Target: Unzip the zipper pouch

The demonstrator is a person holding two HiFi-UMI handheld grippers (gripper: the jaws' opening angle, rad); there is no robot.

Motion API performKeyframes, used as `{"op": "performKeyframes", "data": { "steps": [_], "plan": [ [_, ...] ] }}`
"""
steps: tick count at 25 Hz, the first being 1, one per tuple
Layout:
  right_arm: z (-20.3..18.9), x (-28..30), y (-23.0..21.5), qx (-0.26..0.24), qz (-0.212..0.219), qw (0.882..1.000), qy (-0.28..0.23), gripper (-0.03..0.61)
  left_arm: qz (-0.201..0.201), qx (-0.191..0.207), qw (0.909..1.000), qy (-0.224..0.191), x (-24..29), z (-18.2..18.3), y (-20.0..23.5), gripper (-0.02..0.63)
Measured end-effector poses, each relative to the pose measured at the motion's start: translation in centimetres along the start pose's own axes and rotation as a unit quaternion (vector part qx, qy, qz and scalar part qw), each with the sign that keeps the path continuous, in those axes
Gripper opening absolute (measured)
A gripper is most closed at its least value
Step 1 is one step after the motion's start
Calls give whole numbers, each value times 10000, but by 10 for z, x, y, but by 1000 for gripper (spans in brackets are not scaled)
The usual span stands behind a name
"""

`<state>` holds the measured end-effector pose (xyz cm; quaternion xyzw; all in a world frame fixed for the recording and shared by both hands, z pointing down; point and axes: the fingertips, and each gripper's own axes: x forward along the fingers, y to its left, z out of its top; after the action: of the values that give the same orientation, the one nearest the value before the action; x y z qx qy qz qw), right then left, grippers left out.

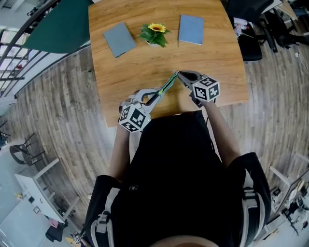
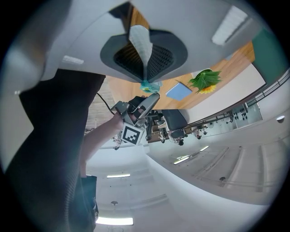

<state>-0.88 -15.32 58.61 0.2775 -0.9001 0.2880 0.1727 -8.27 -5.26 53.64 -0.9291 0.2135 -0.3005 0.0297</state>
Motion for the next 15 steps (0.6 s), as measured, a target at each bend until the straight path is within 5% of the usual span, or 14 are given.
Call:
{"op": "performKeyframes", "data": {
  "steps": [15],
  "plan": [
    [1,-12,-16,64,-233,9996,-120,7,-78,3,9999,-102,1,8,-3,29]
  ]
}}
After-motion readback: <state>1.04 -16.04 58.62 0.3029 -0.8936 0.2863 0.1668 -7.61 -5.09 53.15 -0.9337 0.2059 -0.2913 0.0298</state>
